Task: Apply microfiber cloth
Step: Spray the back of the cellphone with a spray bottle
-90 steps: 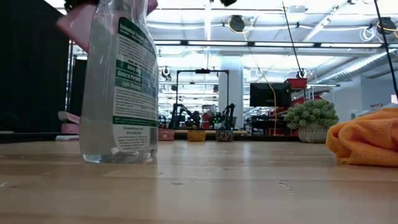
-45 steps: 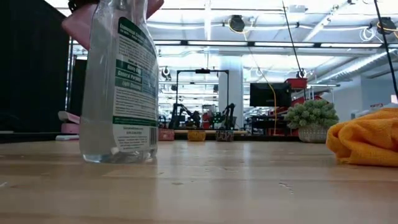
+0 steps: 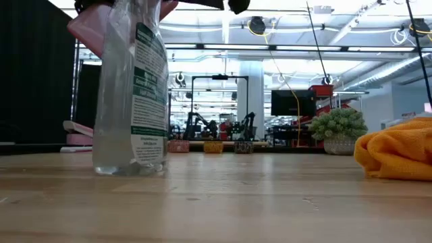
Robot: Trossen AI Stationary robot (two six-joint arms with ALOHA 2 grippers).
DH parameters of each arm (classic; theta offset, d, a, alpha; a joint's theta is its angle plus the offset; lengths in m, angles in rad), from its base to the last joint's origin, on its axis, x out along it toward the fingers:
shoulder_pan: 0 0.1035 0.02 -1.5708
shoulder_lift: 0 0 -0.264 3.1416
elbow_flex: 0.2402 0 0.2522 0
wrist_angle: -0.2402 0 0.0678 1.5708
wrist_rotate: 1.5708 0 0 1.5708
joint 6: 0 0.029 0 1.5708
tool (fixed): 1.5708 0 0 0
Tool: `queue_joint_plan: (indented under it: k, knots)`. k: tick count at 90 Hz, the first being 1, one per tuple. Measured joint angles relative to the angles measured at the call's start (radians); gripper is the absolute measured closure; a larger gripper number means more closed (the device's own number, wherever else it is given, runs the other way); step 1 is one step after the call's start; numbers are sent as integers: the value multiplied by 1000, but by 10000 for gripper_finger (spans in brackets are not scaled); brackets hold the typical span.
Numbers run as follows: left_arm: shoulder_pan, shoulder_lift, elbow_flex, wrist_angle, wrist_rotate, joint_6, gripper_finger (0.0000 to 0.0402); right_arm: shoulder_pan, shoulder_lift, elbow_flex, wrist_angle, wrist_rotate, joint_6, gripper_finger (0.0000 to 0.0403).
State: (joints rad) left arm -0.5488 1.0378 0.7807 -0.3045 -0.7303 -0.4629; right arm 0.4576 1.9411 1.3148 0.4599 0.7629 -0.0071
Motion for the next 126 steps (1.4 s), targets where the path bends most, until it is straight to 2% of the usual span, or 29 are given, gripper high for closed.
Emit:
queue_joint_plan:
  k: [14, 28, 39, 53, 66, 77, 92, 102, 115, 126]
  knots:
    - [0, 0, 0, 0, 0, 0, 391, 36, -1, 0, 0, 41, -37, 10]
    - [0, 0, 0, 0, 0, 0, 391, 70, -1, 0, 0, 126, -61, 10]
    - [0, 0, 0, 5, 0, 6, 391, 50, -1, 0, 13, 167, -62, 10]
    - [0, 0, 0, 10, 0, 6, 391, -9, -2, 0, 46, 53, -39, 10]
    - [2, 0, 0, 10, 0, 7, 391, -46, -2, 0, 45, 25, -24, 10]
    - [20, 0, 0, 15, 0, 2, 391, -60, -2, 0, 44, -77, -5, 10]
    - [61, 8, 0, 73, 7, 53, 391, -53, -2, 0, 38, -83, -13, 21]
    - [112, 9, 0, 145, 75, 98, 391, -50, -2, 0, 37, -84, -14, 34]
    - [172, 9, 0, 277, 214, 250, 391, -50, -2, 0, 37, -85, -14, 46]
    - [224, 9, 0, 360, 407, 311, 391, -50, -2, 0, 37, -86, -16, 55]
